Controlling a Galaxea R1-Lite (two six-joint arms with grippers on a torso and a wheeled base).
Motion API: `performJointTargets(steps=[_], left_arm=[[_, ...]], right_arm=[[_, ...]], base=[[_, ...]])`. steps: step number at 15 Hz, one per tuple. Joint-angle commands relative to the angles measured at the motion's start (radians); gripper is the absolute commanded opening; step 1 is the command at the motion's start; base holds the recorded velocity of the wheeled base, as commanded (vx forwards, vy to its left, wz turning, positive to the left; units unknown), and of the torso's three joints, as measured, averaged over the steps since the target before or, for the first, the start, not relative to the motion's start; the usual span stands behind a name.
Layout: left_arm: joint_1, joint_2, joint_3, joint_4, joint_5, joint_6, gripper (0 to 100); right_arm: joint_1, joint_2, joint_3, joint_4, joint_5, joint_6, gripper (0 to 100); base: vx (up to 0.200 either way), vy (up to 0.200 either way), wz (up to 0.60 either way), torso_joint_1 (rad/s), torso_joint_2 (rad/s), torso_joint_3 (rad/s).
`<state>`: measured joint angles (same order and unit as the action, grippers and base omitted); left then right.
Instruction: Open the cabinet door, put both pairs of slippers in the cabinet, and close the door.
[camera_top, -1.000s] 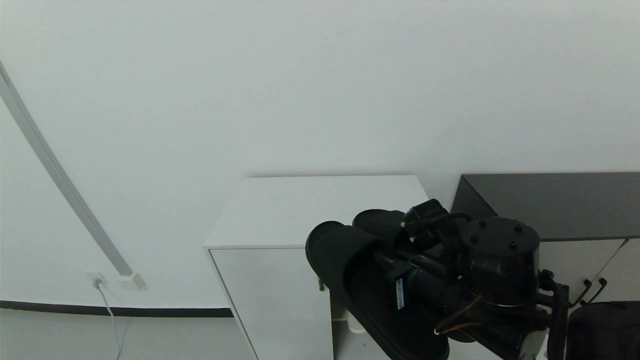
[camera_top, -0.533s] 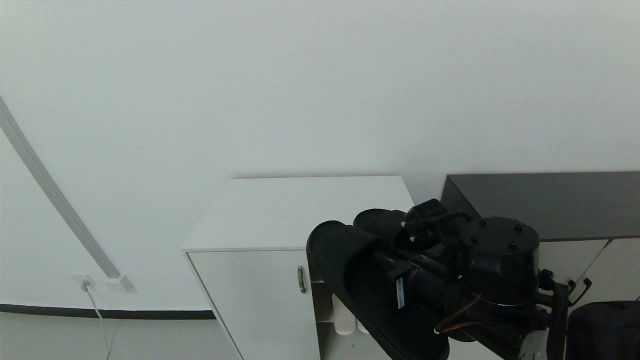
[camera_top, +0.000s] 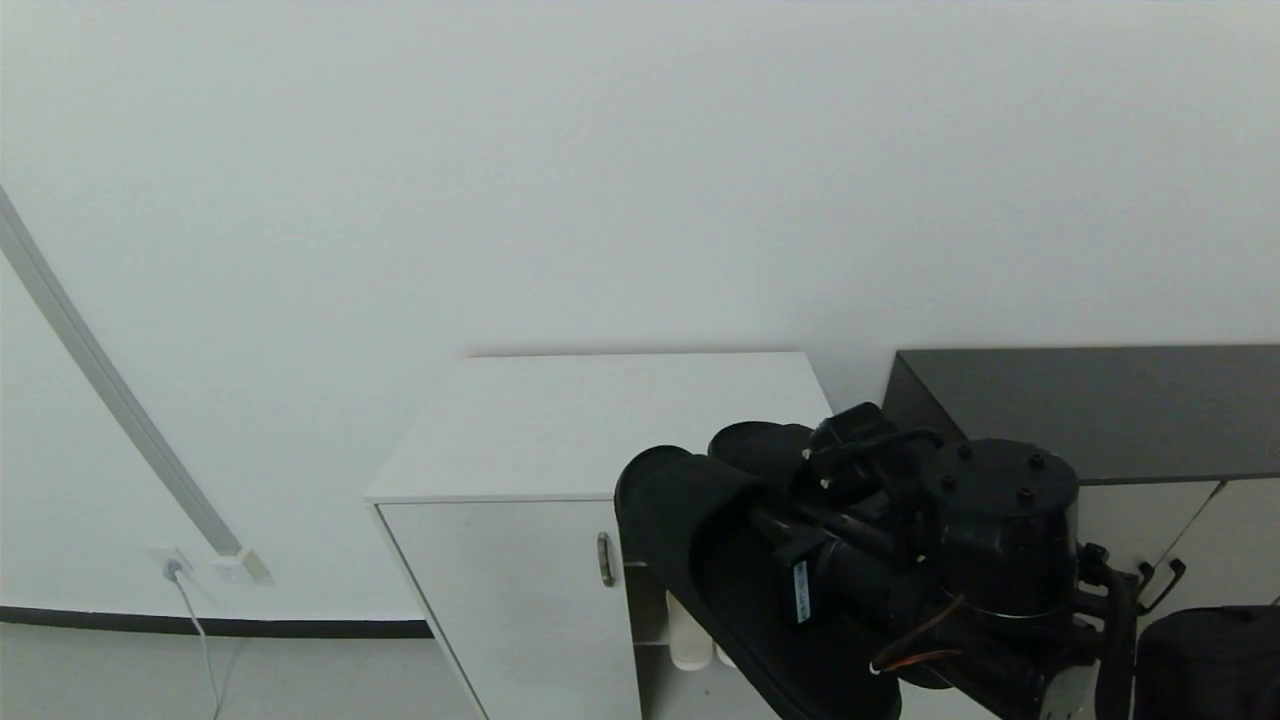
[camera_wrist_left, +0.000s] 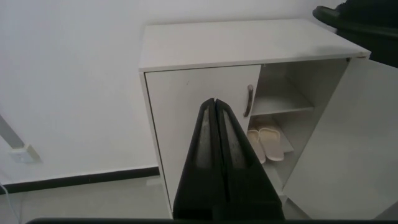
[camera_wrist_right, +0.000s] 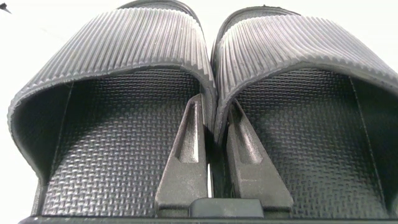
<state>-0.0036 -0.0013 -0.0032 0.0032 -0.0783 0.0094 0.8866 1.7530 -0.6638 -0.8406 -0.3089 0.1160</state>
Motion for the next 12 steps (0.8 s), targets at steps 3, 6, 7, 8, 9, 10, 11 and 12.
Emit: performJointTargets(steps=[3,6,7,8,9,10,11,12], left_arm=[[0.001,0.001,0.0,0.0,0.0,0.001,0],[0.001,0.001,0.0,0.0,0.0,0.0,0],[0.001,0.001,0.0,0.0,0.0,-0.002,0],[0.001,0.001,0.0,0.0,0.0,-0.002,0],[0.001,0.001,0.0,0.0,0.0,-0.002,0],[0.001,0.001,0.0,0.0,0.002,-0.002,0],[0.001,0.001,0.0,0.0,0.002,-0.002,0],[0.001,0.001,0.0,0.0,0.002,-0.002,0]], right_arm=[[0.0,-0.004,0.007,-0.009,-0.021,-0.016,0],[-0.003,0.0,0.01,-0.029,-0.021,-0.016,0],[-0.003,0.0,0.009,-0.029,-0.016,-0.013,0],[-0.005,0.002,0.01,-0.034,-0.018,-0.015,0],[-0.005,0.003,0.012,-0.035,-0.019,-0.016,0],[-0.005,0.003,0.012,-0.035,-0.016,-0.013,0],[-0.006,0.003,0.012,-0.035,-0.018,-0.013,0],[-0.006,0.005,0.013,-0.035,-0.018,-0.015,0]], base=[[-0.133,0.0,0.0,0.005,0.0,0.0],[0.0,0.0,0.0,0.0,0.0,0.0],[0.0,0.0,0.0,0.0,0.0,0.0],[0.0,0.0,0.0,0.0,0.0,0.0],[0.0,0.0,0.0,0.0,0.0,0.0],[0.0,0.0,0.0,0.0,0.0,0.0],[0.0,0.0,0.0,0.0,0.0,0.0],[0.0,0.0,0.0,0.0,0.0,0.0]])
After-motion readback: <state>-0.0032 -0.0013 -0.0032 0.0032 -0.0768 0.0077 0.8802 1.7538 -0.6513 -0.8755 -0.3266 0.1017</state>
